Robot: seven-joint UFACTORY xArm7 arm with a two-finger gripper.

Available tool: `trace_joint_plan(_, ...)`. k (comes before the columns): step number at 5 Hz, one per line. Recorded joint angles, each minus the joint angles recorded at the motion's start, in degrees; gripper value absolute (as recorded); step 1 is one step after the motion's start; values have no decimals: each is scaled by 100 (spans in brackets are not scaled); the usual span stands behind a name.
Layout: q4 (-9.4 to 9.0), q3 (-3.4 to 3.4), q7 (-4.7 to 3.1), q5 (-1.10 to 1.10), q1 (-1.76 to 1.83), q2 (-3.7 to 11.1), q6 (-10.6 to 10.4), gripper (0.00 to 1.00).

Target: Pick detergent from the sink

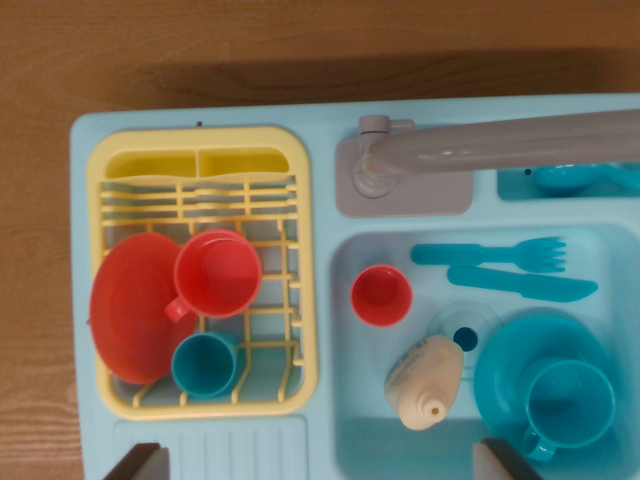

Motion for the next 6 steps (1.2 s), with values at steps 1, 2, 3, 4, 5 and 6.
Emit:
trace_joint_plan(1,0,0,0,0,0,0,0,0)
trace_joint_plan(2,-142,-9,61,1,-15,11,-151,0)
trace_joint_plan(3,-142,-9,61,1,-15,11,-151,0)
trace_joint_plan(4,-314,-20,134,2,-33,24,-335,0)
trace_joint_plan(5,-314,-20,134,2,-33,24,-335,0)
trace_joint_plan(6,-511,-32,218,3,-53,38,-543,0)
